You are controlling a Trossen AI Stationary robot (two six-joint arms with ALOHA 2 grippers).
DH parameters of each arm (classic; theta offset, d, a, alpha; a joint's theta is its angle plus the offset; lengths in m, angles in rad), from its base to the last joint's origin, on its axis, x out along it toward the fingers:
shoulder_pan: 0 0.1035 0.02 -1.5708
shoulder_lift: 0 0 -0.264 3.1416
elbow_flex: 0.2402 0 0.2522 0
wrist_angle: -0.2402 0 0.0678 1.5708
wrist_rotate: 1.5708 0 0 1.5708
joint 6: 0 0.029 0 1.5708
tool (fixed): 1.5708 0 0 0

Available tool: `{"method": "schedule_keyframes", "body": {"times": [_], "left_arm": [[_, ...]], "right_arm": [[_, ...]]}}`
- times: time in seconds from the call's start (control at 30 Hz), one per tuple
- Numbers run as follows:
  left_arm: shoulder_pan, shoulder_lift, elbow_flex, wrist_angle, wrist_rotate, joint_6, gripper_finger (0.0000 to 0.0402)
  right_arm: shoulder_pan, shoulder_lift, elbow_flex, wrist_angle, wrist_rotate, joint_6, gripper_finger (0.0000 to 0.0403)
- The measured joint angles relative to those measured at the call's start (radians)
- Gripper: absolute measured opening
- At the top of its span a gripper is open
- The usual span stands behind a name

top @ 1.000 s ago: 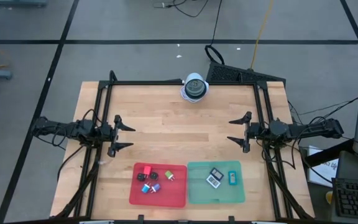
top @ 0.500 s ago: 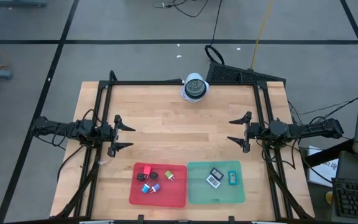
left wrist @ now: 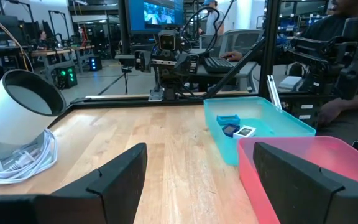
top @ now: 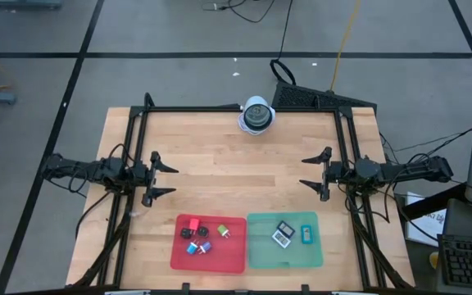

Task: Pick & Place Office items
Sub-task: Return to Home Position

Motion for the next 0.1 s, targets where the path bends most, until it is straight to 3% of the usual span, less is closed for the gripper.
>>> {"method": "schedule_keyframes", "body": {"times": [0.1], "left_arm": [[0.0,0.0,0.0,0.0,0.0,0.001,0.0296]], "right_arm": [[0.0,0.0,0.0,0.0,0.0,0.0,0.0334]]}}
